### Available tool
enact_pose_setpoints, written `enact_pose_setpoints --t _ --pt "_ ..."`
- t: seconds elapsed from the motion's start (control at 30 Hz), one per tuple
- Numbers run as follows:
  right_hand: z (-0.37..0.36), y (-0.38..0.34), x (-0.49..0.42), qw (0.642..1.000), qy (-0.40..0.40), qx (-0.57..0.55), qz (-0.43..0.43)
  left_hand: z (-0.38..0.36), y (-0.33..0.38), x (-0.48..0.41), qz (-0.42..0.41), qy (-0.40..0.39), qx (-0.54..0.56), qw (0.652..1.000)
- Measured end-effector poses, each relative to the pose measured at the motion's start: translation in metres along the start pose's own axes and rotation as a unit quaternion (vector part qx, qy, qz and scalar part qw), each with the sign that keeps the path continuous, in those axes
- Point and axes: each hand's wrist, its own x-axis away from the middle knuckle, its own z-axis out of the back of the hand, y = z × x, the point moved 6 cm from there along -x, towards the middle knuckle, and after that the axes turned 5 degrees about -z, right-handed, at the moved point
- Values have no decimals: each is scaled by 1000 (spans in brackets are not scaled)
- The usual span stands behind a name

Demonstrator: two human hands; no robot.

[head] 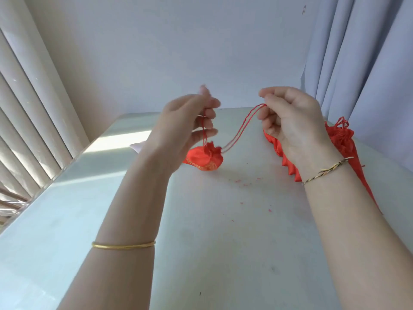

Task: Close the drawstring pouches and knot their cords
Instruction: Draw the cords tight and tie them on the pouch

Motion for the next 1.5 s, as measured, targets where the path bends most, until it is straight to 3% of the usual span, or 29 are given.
enact_pose_setpoints --t 0.17,0.3,0.5,0.67,1.0,1.13,1.23,1.37,1.5 --pt "-27 -21 15 994 -97 25 46 -14 -2 5 -5 -79 -173 982" --pt "-37 -28 23 989 -133 19 66 -21 1 9 -20 -95 -223 970" --pt "-31 -20 18 997 -71 18 25 -13 7 7 -34 -61 -184 980" --pt "-40 -6 23 970 -182 162 -17 -8 8 5 -39 -50 -145 987" --pt "-34 -8 17 976 -156 149 10 1 2 4 6 -54 -73 996" --pt "-35 -5 21 957 -217 189 -25 6 4 3 -8 -30 -57 998" --pt "-35 2 24 941 -240 231 -59 5 5 3 -16 -48 -73 996" --pt "-31 0 14 974 -148 170 -22 -3 11 7 -44 -93 -135 985" --pt "-44 11 19 970 -213 104 -61 -9 22 9 -135 -111 -235 956"
